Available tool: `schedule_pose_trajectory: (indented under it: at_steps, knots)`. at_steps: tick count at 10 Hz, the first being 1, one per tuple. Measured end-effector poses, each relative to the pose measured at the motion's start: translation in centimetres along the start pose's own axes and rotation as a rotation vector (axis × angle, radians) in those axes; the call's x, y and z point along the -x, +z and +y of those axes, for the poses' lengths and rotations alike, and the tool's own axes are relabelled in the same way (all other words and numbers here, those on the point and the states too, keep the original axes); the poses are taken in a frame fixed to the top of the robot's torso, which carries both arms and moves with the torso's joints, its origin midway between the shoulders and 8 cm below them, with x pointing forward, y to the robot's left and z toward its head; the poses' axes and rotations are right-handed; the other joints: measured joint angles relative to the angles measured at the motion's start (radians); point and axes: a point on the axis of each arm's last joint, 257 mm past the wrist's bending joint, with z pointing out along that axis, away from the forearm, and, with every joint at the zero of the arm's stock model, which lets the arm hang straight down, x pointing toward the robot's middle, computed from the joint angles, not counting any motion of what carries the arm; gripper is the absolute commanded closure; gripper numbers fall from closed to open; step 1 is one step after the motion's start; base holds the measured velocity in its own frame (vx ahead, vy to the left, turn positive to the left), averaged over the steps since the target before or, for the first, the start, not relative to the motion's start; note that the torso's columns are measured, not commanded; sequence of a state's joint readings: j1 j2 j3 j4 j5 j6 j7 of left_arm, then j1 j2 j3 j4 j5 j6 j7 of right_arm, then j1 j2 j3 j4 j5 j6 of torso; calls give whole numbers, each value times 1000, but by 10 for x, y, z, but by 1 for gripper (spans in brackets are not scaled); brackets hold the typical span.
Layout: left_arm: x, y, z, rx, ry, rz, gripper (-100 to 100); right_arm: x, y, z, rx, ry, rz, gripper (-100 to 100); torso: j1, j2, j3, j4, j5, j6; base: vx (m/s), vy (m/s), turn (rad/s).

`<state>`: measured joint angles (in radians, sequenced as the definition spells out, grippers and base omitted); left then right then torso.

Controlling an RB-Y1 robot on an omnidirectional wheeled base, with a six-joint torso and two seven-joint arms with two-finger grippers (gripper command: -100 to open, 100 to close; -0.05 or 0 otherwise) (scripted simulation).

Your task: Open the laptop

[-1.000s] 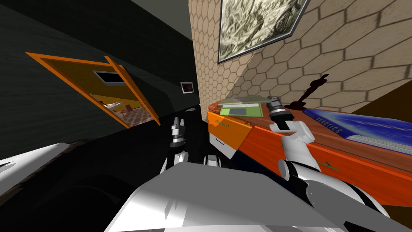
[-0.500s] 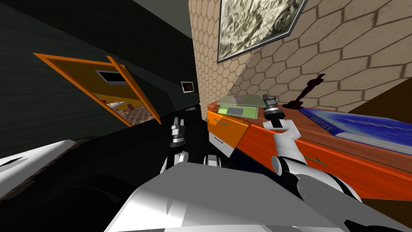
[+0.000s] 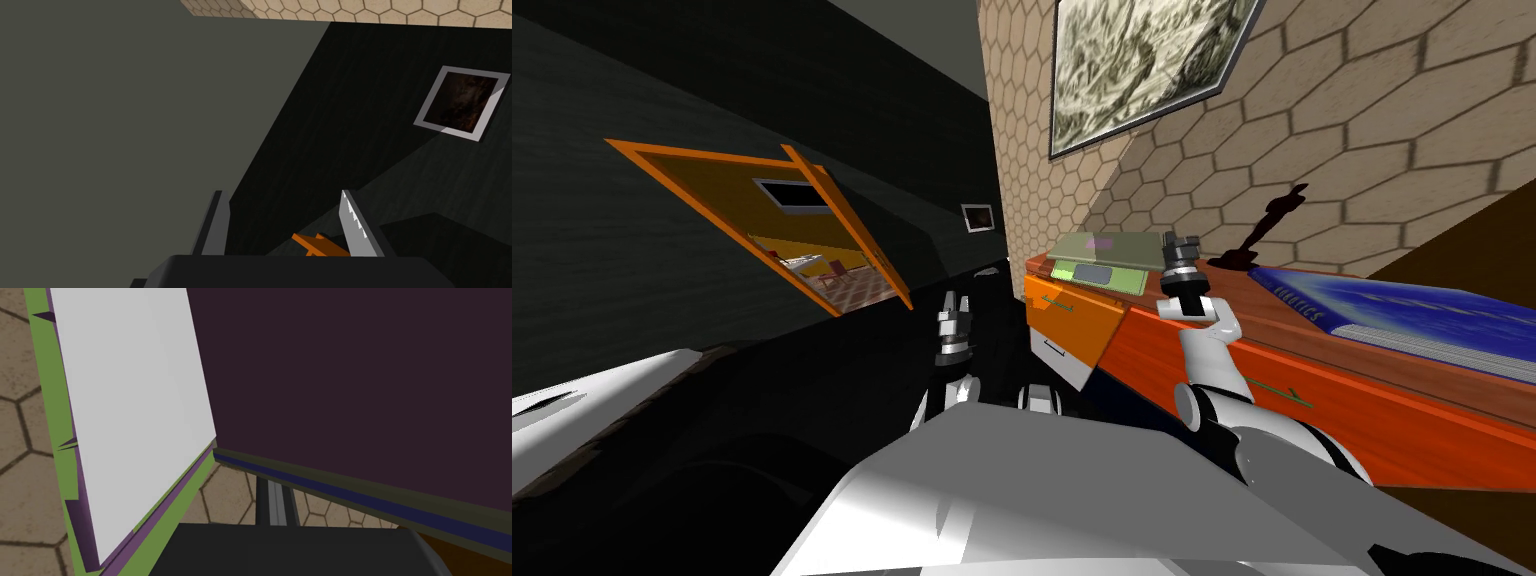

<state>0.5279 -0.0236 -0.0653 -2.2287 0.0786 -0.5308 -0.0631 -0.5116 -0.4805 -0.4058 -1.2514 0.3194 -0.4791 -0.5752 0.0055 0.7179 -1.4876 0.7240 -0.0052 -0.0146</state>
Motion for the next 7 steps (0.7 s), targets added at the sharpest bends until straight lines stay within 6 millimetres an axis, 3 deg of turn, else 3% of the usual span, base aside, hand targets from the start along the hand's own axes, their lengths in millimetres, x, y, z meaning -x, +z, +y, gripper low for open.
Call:
schedule_pose_trajectory:
  at_steps: [2, 4, 7]
  knots:
    - [0, 0, 0, 0, 0, 0, 0, 6, -1, 2, 13, 47, -20, 100, -1, 1, 0, 1, 0, 1, -66, -48, 42]
    - [0, 0, 0, 0, 0, 0, 0, -30, 14, 13, 73, 219, 5, 100, -7, 10, 5, 8, 2, 7, -89, -127, 67]
    - [0, 0, 0, 0, 0, 0, 0, -43, 16, 16, 112, 428, -27, 100, 0, 5, 3, 3, 2, 7, 13, -7, -15]
